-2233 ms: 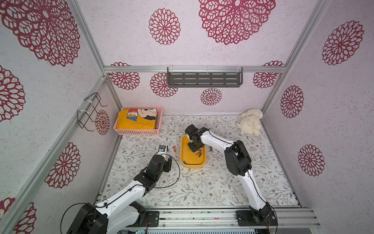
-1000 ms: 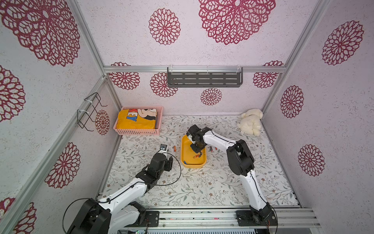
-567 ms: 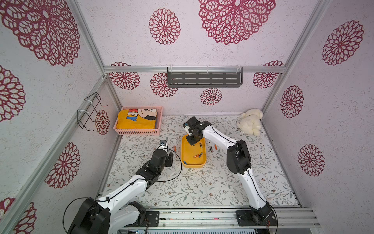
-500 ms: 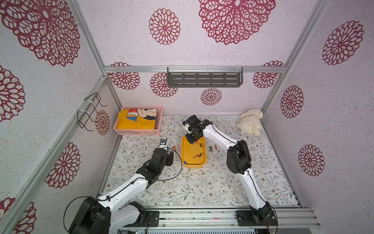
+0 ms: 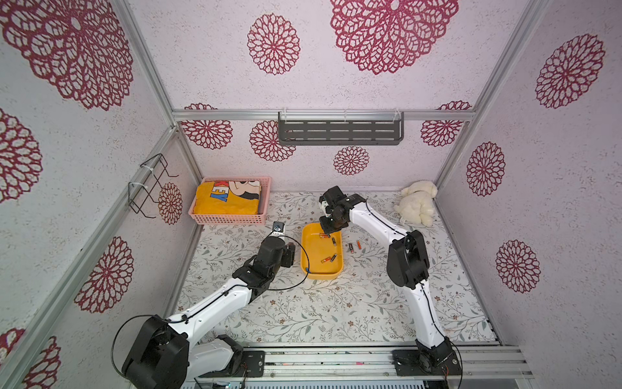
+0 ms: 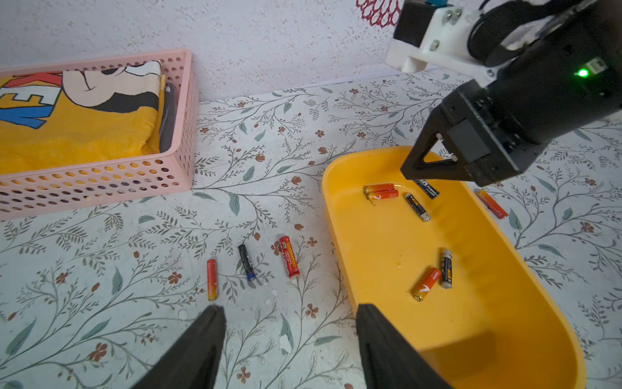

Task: Take the batteries out of the storage box
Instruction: Pick up the battery from the storage box, then place the battery at the center of the board.

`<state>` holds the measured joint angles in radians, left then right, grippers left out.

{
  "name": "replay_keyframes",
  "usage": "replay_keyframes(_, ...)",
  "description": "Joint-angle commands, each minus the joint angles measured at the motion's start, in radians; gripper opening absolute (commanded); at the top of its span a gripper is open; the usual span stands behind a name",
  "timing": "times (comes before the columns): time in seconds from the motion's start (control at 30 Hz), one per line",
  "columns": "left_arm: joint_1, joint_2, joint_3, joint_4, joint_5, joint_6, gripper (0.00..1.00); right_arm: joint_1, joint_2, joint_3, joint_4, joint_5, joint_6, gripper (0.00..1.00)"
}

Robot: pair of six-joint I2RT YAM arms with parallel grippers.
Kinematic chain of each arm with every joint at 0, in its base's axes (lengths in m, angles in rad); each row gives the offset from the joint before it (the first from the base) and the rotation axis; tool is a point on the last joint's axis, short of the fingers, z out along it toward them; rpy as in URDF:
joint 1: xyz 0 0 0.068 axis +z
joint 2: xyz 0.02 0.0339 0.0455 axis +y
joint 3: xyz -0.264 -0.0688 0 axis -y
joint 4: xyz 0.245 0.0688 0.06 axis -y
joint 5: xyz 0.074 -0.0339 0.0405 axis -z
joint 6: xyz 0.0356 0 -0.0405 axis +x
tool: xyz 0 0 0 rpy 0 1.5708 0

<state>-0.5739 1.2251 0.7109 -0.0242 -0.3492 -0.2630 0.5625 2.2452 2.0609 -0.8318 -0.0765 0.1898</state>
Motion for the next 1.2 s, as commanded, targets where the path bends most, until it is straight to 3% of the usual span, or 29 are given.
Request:
replay_keyframes(0.0,-0.02,0.027,0.035,-0.011,0.011,0.008,0.66,-0.058,-0.188,-0.11,0.057,0.035,0.07,0.02)
replay_keyframes(0.2,-0.043,0.088,0.085,-0.022,0.025,0.021,0.66,-0.175,-0.376,-0.435,0.196,0.054,0.103,0.02)
replay_keyframes(0.43,-0.061,0.168,0.178,-0.071,0.057,0.027,0.66,-0.265,-0.403,-0.662,0.308,0.059,0.1,0.02)
replay_keyframes(0.67,-0.076,0.225,0.254,-0.124,0.085,0.022,0.65,-0.268,-0.314,-0.661,0.363,0.046,0.076,0.02)
replay_keyframes(0.97,-0.084,0.202,0.291,-0.221,0.106,0.022,0.65,-0.275,-0.204,-0.608,0.344,0.098,0.037,0.03)
replay_keyframes(1.17,-0.085,0.236,0.369,-0.344,0.218,0.065,0.65,-0.28,-0.183,-0.61,0.35,0.097,0.035,0.13)
